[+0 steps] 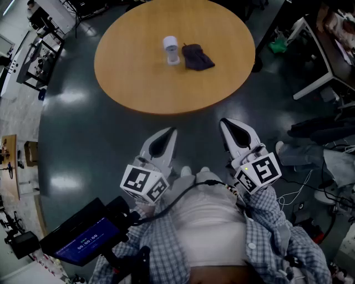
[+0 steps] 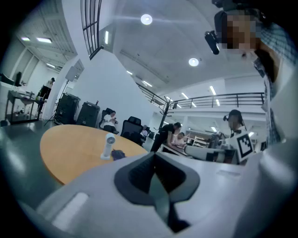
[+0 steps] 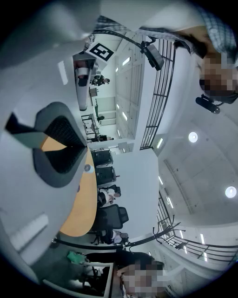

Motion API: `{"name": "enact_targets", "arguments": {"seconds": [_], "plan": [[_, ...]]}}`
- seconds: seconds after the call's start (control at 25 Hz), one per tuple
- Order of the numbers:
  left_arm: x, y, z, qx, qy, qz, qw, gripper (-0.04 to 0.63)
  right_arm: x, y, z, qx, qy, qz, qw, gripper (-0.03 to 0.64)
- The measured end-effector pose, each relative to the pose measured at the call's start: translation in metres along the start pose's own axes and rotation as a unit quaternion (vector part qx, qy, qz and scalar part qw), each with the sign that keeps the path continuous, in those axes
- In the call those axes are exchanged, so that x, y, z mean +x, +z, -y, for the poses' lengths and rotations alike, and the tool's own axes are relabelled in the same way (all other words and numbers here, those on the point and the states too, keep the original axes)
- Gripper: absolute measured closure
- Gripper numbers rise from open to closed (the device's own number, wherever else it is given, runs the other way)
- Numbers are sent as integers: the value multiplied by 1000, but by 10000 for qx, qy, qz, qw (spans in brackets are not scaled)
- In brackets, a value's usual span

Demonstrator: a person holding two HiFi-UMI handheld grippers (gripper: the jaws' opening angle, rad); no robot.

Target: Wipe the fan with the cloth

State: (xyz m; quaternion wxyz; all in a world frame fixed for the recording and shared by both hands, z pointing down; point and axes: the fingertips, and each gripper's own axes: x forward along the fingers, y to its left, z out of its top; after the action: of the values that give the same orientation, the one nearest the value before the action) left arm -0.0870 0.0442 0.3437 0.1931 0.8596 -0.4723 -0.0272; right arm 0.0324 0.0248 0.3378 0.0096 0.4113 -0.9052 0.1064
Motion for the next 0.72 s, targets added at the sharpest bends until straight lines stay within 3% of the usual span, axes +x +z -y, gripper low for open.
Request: {"name": "enact_targets", "arguments": {"seconds": [0.72], "plan": [[8, -8, 7, 99, -3, 40, 9999, 595, -6, 1, 10, 87, 45, -21, 10000, 614]]}}
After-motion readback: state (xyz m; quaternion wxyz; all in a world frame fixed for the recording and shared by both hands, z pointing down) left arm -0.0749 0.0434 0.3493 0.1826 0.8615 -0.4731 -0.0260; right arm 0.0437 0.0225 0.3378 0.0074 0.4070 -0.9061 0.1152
